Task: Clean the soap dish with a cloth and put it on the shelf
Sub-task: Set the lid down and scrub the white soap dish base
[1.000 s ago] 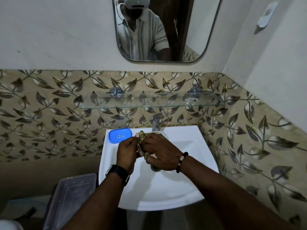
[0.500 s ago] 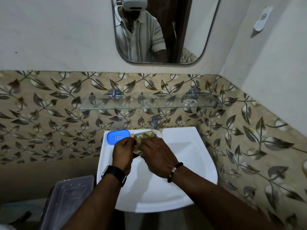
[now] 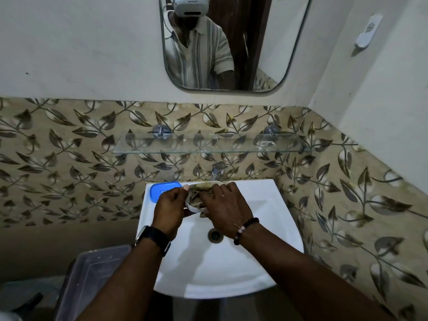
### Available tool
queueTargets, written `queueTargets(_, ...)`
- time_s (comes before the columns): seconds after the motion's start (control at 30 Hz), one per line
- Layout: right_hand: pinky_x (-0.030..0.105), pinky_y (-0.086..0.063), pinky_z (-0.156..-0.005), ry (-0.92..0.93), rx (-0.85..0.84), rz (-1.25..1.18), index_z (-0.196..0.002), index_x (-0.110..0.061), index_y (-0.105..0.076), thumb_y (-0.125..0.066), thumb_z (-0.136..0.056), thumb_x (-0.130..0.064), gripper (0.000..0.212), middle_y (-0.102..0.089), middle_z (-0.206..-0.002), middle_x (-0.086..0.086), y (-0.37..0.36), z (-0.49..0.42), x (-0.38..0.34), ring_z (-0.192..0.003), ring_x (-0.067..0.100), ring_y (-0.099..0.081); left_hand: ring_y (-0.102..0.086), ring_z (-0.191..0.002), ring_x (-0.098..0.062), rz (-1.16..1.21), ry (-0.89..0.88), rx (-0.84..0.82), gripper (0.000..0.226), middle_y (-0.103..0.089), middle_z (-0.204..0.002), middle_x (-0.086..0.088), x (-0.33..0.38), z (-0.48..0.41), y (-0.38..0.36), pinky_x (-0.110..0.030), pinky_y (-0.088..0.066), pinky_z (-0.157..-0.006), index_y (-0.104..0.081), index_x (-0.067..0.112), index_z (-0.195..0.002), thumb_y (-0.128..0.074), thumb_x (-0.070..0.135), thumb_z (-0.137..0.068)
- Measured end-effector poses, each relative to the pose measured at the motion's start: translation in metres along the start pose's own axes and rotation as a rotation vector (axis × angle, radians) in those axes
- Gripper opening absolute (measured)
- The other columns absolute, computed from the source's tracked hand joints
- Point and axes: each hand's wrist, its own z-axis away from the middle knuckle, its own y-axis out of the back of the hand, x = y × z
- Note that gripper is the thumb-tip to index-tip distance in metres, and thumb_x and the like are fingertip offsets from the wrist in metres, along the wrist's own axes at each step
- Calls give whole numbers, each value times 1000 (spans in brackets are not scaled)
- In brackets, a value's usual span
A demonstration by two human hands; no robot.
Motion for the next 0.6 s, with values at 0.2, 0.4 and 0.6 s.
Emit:
queueTargets(0.2,37,-32,-73,-36,42,-372,-127,-20,-59,-71,-80,-9,49,-62,-89,4,-6,7,-9,-81,31,-57,-70,-82,-29,35,86,2,35,-72,-92,-20,0,5,-11,-36,-61,-68,-70,-7,-108,-52,23,-104)
queueTargets(0.4,39,-34,-72,-8,-12,-437,-104,-20,-63,-61,-80,-4,29,-58,-88,3,-3,7,-8,-83,27,-51,-66,-67,-20,33,106,-34,30,-69,-75,-11,3,2,-11,-32,-60,-61,-71,3,-89,-56,25,-102)
queueTargets(0.6,30,-40,-70,-50,-177,-730,-91,-16,-61,-80,-81,-18,22,-68,-91,-1,6,6,17,-86,22,-59,-66,-97,-23,-59,-96,-113,19,-68,-105,-8,-2,7,-8,-38,-62,-70,-75,21,-106,-59,31,-100)
